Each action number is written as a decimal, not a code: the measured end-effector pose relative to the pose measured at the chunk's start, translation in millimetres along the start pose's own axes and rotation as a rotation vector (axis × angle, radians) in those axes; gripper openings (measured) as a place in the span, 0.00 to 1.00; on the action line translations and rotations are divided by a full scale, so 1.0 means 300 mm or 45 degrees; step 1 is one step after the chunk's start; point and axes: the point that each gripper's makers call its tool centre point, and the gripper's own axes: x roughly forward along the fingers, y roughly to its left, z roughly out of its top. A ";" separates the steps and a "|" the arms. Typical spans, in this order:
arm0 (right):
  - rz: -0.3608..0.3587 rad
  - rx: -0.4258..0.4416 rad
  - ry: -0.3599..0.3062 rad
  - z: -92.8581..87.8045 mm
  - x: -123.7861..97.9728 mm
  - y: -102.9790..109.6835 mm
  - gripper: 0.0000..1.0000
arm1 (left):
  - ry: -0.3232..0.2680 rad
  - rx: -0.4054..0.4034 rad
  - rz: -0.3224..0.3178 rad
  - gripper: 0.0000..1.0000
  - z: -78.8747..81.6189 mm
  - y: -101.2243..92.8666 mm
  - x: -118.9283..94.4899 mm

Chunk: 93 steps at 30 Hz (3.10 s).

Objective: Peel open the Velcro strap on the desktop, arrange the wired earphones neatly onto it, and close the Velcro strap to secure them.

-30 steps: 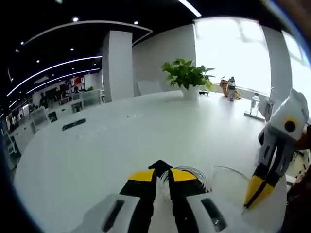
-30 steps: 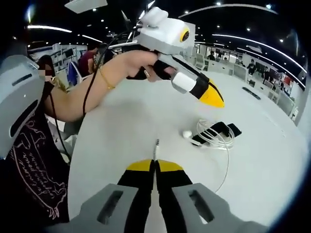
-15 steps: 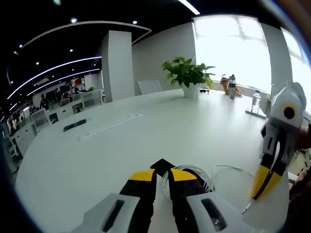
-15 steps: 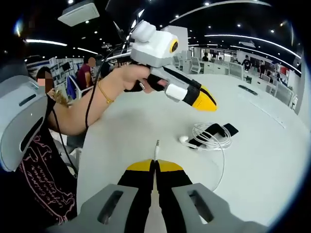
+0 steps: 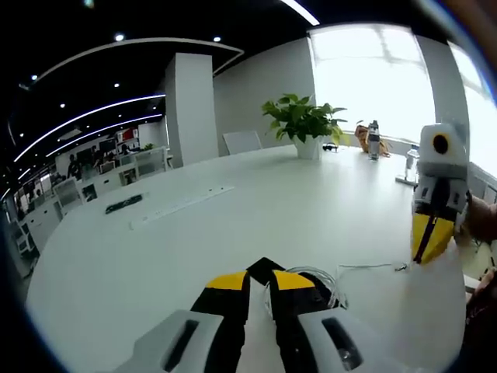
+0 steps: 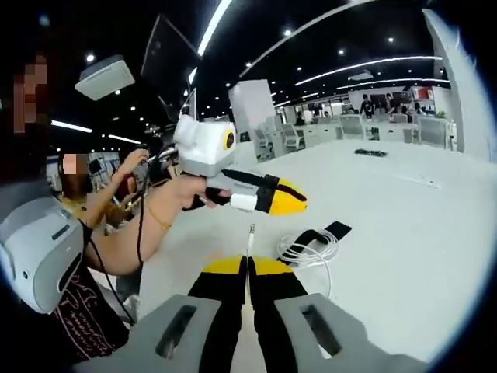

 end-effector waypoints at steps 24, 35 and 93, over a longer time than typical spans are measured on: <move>0.202 0.623 -0.297 0.179 -0.011 -0.034 0.04 | 0.010 0.076 -0.096 0.18 -0.012 -0.078 0.041; 0.037 0.684 -0.376 0.229 0.039 -0.195 0.04 | 0.094 0.185 -0.167 0.19 -0.057 -0.122 0.029; 0.501 0.500 -0.560 0.315 0.074 -0.098 0.04 | -0.214 -0.092 -0.303 0.19 0.077 -0.097 -0.069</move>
